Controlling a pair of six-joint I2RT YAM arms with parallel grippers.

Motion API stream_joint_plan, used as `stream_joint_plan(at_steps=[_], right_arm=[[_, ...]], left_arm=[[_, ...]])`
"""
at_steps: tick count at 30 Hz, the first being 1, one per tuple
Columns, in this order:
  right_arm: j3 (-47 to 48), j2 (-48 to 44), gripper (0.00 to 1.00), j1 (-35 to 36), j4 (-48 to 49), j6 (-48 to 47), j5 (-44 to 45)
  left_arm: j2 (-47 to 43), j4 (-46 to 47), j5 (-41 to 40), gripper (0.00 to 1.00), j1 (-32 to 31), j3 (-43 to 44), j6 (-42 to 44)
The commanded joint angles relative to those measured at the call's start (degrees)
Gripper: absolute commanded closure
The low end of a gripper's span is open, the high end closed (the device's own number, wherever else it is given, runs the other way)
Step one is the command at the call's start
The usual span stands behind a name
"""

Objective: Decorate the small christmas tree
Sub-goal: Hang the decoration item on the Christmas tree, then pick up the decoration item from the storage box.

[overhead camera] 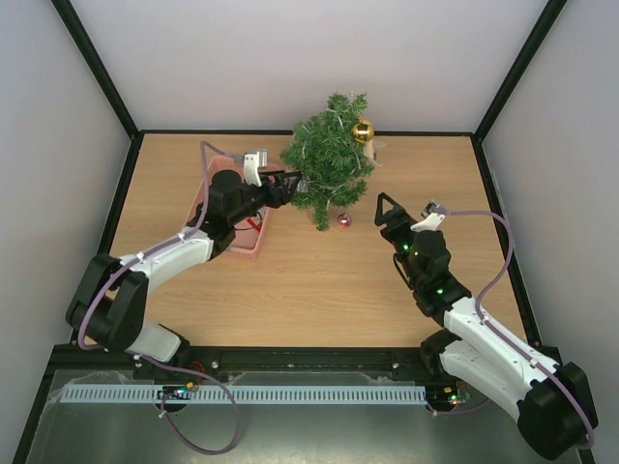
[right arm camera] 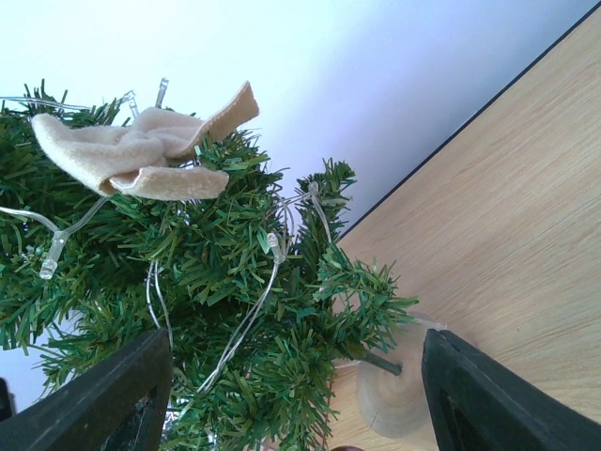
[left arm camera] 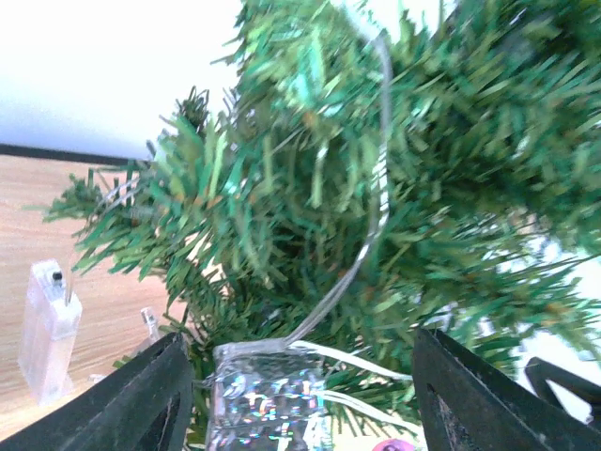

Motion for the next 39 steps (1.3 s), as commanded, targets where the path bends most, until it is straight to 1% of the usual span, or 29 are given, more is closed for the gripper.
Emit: stream_joint_plan(at_steps=[1,6,7,10,14,19,22,25,29,32,37,39], right_arm=[[-0.7,-1.2,0.29,-0.2,-0.5,-0.8,1.4],[-1.1,-1.4,0.28,-0.2,-0.4,-0.1,0.5],[-1.1,-1.4,0.28,-0.2,-0.4,-0.3,0.2],[-0.8,-1.6,0.26,-0.1,-1.3,-1.5,-1.1],[-1.1,-2.3,0.21,-0.2,-3.2,-1.8,-3.2],[-1.4,-3.3,0.12,-0.1,-7.4,-1.5,-4.7],[-1.9,-5.2,0.1,-0.2,-9.3,-1.4,-5.0],[-2.2,-7.9,0.1,-0.1,-10.5,-1.7,-4.5],[-2.3,-9.7,0.1,-0.2,-11.5,-2.4,-3.2],[-2.2,-9.8,0.1,-0.2,-11.5,-2.3,-3.7],[-2.0,-9.5,0.1,-0.2,-10.9,-2.1,-5.2],[-2.1,-9.5,0.1,-0.2,-10.4,-2.2,-5.3]], left_arm=[[-4.4,-1.4,-1.4,0.33,-0.3,-0.7,2.7],[-7.6,-4.7,-2.9,0.32,-0.3,-1.9,4.0],[-8.6,-6.5,-3.7,0.32,-0.3,-2.1,4.3],[-11.3,-14.9,-8.0,0.32,-0.1,-1.5,5.9],[-14.5,-26.9,-13.4,0.34,0.6,0.4,10.6],[-15.4,-36.2,-15.1,0.4,4.6,0.6,12.7],[-13.4,-41.4,-14.3,0.45,8.7,1.7,14.5],[-10.3,-46.5,-13.2,0.52,12.4,3.9,16.9],[-5.0,-50.8,-10.4,0.62,16.2,6.9,20.3],[-0.2,-53.2,-10.3,0.63,16.9,9.0,23.3],[7.7,-54.1,-5.3,0.65,17.6,11.1,24.5],[10.4,-54.4,-2.1,0.65,17.6,11.7,24.5]])
